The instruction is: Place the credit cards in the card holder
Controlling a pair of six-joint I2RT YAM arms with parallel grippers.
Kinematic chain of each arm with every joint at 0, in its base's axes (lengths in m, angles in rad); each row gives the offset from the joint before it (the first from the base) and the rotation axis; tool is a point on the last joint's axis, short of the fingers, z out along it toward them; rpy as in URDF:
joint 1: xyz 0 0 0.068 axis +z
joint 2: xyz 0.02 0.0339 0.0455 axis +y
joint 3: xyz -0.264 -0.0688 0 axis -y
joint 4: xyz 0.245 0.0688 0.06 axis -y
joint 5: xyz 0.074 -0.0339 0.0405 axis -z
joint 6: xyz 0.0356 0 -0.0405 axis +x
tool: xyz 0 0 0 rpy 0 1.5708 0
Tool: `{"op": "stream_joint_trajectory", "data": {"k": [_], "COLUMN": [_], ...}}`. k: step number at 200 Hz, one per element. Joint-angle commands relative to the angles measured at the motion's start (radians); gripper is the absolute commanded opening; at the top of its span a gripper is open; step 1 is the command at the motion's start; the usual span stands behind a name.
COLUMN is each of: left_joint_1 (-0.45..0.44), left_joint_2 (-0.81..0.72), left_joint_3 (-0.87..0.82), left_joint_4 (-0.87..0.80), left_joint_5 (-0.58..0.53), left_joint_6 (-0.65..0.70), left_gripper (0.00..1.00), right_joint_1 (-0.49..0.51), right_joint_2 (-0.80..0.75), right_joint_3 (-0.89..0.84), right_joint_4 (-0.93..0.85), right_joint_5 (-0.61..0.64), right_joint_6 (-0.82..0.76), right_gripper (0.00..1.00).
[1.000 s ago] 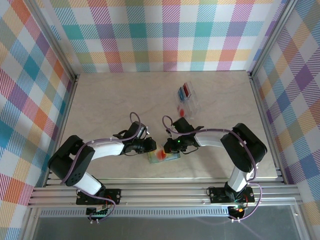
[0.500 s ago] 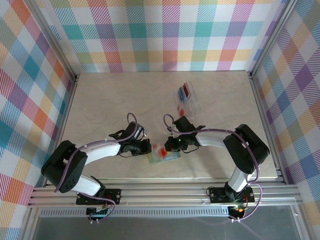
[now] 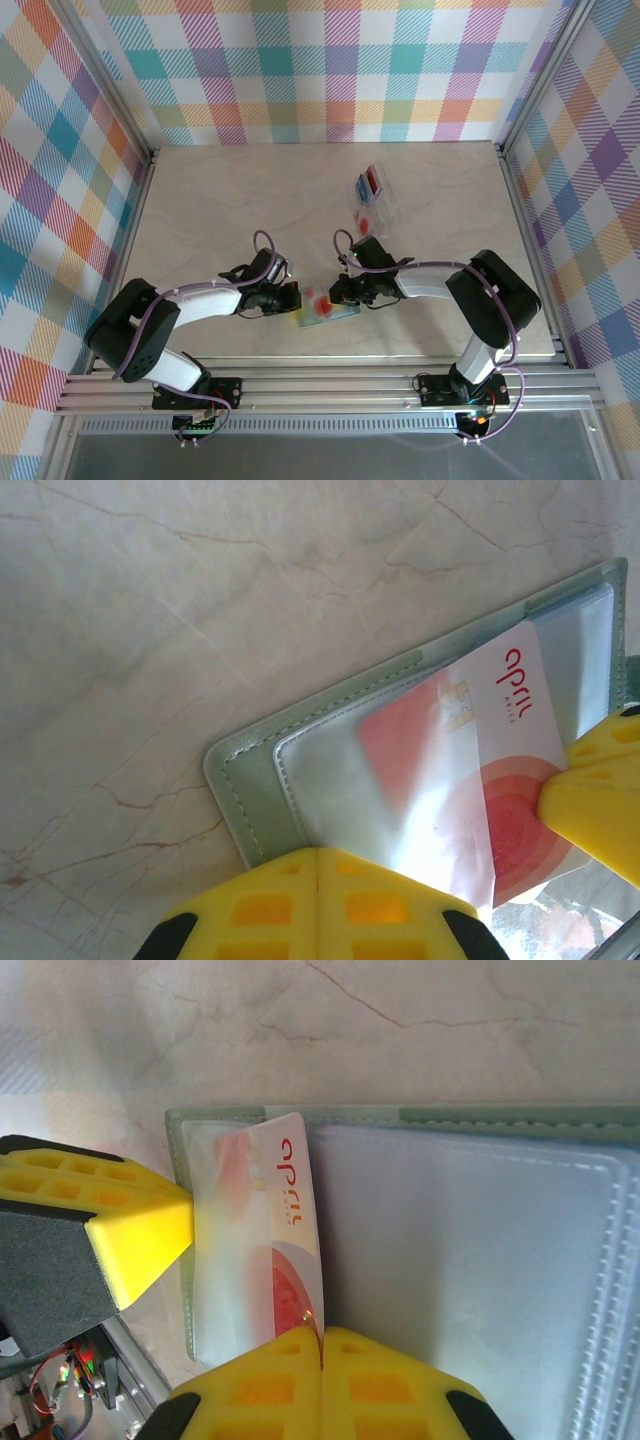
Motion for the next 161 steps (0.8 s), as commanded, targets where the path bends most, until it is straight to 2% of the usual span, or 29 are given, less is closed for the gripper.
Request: {"op": "stream_joint_trajectory", "data": {"k": [1, 161], "left_joint_1": [-0.004, -0.022], "left_joint_2": [0.029, 0.064], "left_joint_3": [-0.05, -0.054], "left_joint_4": [-0.025, -0.001], "left_joint_5": [-0.026, -0.029], "left_joint_6": [0.017, 0.023], "left_gripper": [0.0, 0.0], "right_joint_1": [-0.007, 0.016], "right_joint_2": [-0.019, 0.031], "right_joint_3": [-0.034, -0.035], "right_joint_4": [0.032, 0.122], "right_joint_5": [-0.009, 0.01], "right_joint_6": [0.056, 0.143], "right_gripper": [0.0, 0.0]}}
